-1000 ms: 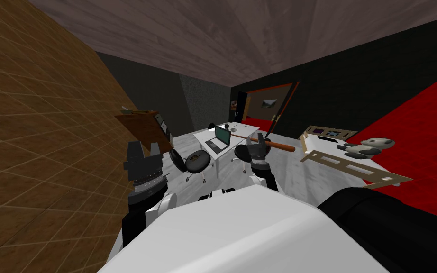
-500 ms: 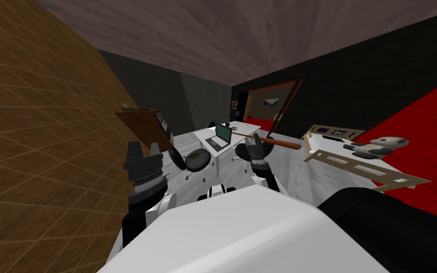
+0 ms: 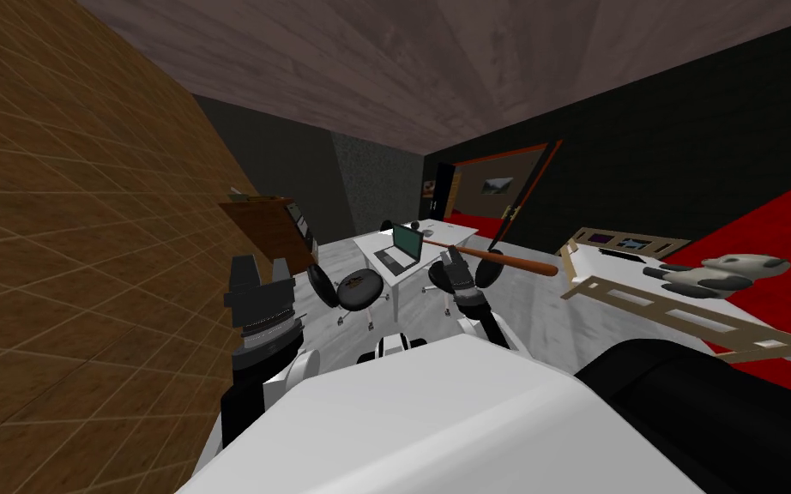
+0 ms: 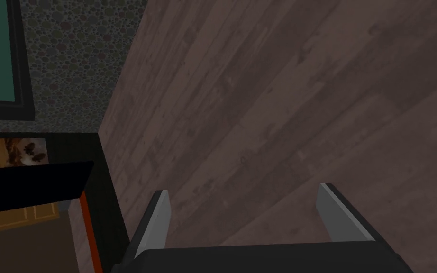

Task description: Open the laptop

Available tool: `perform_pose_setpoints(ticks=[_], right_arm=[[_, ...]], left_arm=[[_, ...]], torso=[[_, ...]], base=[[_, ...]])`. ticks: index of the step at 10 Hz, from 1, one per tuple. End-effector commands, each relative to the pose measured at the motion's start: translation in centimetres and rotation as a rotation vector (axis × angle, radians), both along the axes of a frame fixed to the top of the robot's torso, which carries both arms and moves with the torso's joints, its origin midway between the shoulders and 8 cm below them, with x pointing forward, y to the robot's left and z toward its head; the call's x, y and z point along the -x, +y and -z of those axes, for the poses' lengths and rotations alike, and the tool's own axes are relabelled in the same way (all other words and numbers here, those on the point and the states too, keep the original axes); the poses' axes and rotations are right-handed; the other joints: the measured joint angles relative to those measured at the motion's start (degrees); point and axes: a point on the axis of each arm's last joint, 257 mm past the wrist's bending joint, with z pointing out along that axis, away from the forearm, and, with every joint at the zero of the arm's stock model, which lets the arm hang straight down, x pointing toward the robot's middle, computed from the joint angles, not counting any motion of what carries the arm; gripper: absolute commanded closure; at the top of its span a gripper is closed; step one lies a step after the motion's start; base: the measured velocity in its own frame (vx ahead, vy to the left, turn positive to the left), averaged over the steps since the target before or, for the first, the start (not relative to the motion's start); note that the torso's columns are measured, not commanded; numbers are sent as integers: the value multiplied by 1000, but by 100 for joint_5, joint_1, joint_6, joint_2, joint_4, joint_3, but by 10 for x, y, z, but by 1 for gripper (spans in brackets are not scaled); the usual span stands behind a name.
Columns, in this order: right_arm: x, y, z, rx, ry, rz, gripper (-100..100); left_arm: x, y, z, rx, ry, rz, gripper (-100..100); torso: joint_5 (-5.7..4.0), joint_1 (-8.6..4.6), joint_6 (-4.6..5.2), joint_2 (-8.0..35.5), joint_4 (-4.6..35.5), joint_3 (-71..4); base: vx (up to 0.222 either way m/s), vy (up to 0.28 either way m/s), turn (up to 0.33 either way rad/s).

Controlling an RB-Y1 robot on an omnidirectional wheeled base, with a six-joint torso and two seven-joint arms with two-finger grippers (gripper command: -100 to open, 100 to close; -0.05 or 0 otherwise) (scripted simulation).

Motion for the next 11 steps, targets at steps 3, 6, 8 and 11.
perform_pose_setpoints(ticks=[3, 6, 8, 11], right_arm=[[-18, 2, 27, 239, 51, 90, -100], [-31, -1, 46, 407, 80, 160, -100], [-39, -6, 60, 528, 99, 209, -100], [-53, -16, 82, 723, 127, 283, -100]], left_arm=[[0, 0, 0, 0, 0, 0, 0], [0, 0, 0, 0, 0, 0, 0], [0, 0, 0, 0, 0, 0, 0], [0, 0, 0, 0, 0, 0, 0]], torso=[[-1, -3, 0, -1, 0, -1], [-1, -3, 1, -2, 0, -1], [0, 0, 0, 2, 1, 2], [0, 0, 1, 0, 0, 0]], base=[[38, -17, 85], [45, -24, 100], [43, -24, 106], [47, -25, 102]])
